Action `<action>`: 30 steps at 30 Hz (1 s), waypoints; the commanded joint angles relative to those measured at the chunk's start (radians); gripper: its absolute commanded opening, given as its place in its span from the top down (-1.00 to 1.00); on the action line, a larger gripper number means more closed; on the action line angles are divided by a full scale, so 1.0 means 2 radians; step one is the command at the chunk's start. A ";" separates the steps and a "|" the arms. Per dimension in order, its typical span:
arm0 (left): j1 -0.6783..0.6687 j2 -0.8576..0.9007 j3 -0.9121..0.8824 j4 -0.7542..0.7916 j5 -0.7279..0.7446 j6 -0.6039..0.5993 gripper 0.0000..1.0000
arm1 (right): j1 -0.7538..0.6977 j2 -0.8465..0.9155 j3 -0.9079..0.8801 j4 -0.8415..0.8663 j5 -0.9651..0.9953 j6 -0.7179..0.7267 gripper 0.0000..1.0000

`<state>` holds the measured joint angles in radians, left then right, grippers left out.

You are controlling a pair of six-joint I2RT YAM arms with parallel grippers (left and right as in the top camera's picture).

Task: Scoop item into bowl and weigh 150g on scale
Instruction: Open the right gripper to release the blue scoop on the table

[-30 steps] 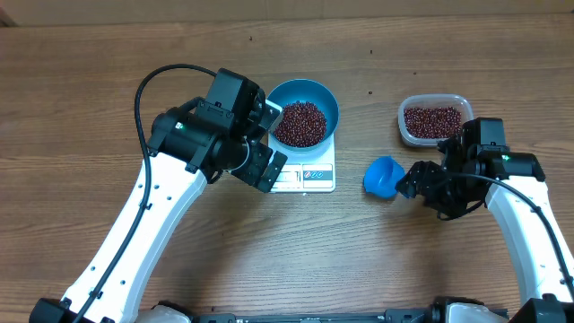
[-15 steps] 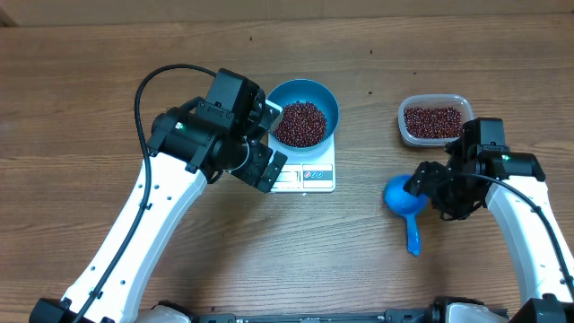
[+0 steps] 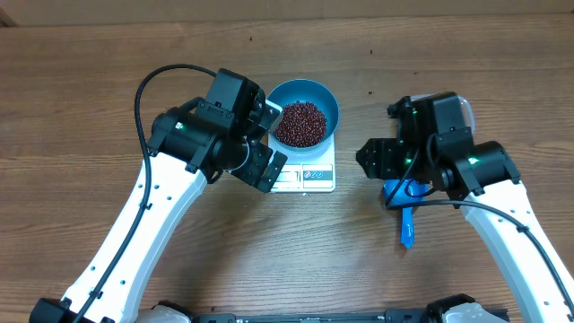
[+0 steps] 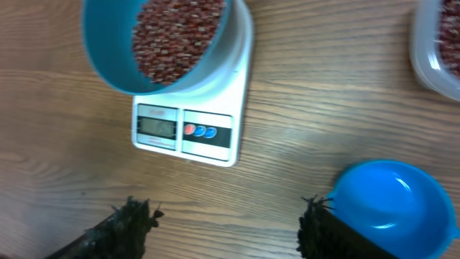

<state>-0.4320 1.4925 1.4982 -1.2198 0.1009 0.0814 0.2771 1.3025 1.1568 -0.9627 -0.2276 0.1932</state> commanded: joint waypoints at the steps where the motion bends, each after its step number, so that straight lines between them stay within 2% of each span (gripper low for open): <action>1: -0.003 0.003 0.002 0.001 0.000 -0.002 -0.99 | 0.004 -0.003 0.008 0.002 0.013 -0.006 -0.55; 3: -0.003 0.003 0.002 0.001 0.000 -0.002 -0.99 | 0.004 -0.003 0.008 -0.002 0.013 -0.006 -0.99; 30: -0.003 0.003 0.002 0.001 0.000 -0.002 -0.99 | 0.004 -0.003 0.008 -0.006 0.013 -0.006 -1.00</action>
<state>-0.4320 1.4925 1.4982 -1.2198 0.1005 0.0811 0.2825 1.3025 1.1568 -0.9798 -0.2092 0.1829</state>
